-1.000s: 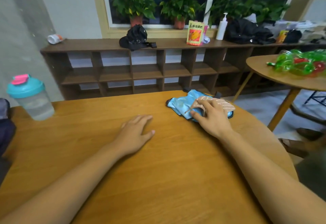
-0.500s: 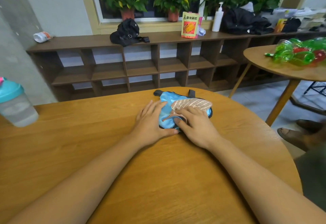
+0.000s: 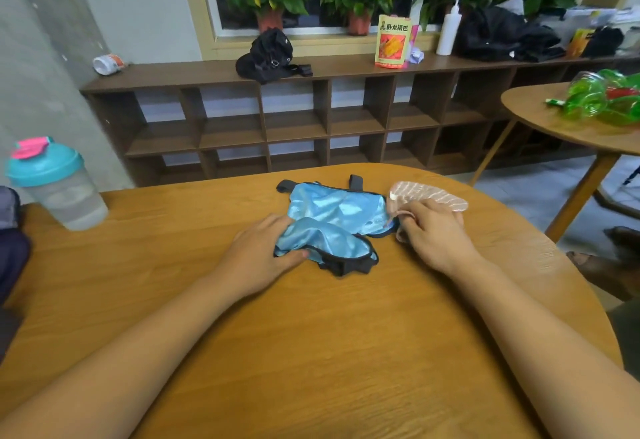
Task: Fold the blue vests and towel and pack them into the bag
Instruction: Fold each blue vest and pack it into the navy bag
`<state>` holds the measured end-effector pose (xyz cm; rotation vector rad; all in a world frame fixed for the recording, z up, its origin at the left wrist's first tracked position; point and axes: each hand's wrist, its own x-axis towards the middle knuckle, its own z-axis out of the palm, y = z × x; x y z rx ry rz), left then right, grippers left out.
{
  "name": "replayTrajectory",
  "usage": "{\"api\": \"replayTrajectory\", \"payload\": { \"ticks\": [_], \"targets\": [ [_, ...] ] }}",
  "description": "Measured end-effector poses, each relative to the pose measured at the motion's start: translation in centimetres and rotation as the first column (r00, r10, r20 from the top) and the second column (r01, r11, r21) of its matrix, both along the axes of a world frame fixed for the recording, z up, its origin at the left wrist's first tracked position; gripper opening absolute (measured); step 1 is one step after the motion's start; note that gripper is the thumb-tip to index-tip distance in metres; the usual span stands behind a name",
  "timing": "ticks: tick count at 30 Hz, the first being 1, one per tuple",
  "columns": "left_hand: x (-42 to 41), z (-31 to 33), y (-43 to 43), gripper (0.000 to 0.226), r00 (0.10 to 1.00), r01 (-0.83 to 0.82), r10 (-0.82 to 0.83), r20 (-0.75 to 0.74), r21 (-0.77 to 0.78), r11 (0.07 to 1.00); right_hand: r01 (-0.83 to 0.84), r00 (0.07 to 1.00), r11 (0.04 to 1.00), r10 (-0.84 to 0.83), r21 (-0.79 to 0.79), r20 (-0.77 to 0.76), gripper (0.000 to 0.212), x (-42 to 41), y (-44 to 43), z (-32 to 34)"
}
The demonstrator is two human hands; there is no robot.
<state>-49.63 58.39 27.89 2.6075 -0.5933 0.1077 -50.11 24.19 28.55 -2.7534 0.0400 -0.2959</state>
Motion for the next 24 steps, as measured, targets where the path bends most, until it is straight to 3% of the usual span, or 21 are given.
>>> {"api": "replayTrajectory", "payload": {
  "ticks": [4, 7, 10, 13, 16, 20, 24],
  "targets": [
    [-1.8, -0.2, 4.3, 0.078, 0.999, -0.029, 0.029, -0.046, 0.000, 1.000, 0.043, 0.999, 0.996, -0.045, -0.075, -0.026, 0.038, -0.1, 0.7, 0.1],
    [-3.2, -0.4, 6.6, 0.089, 0.997, -0.064, 0.063, -0.054, -0.019, 0.998, 0.009, 1.000, 0.992, -0.008, -0.130, 0.014, 0.062, -0.7, 1.4, 0.6],
    [-4.2, 0.5, 6.9, 0.072, 0.998, -0.062, 0.059, -0.032, -0.094, 0.994, -0.080, 0.990, 0.984, 0.097, -0.161, 0.100, 0.077, -1.4, 2.3, 1.5],
    [-4.2, 1.0, 6.7, 0.062, 0.997, -0.049, 0.037, -0.072, -0.173, 0.984, -0.296, 0.936, 0.945, 0.316, -0.138, 0.157, 0.070, -2.7, 4.1, 2.4],
    [-3.9, 0.7, 7.2, 0.051, 0.998, -0.051, 0.039, -0.059, -0.227, 0.973, -0.535, 0.837, 0.844, 0.536, -0.036, 0.115, 0.062, -4.4, 7.3, 2.3],
    [-3.9, 0.7, 7.4, 0.024, 0.998, -0.058, 0.061, 0.002, -0.293, 0.954, -0.607, 0.793, 0.794, 0.602, 0.040, 0.092, 0.059, -5.6, 10.2, 2.0],
    [-3.8, 0.7, 7.3, 0.020, 0.994, -0.077, 0.096, 0.048, -0.303, 0.950, -0.640, 0.768, 0.767, 0.635, 0.046, 0.085, 0.057, -6.0, 10.9, 1.5]
  ]
}}
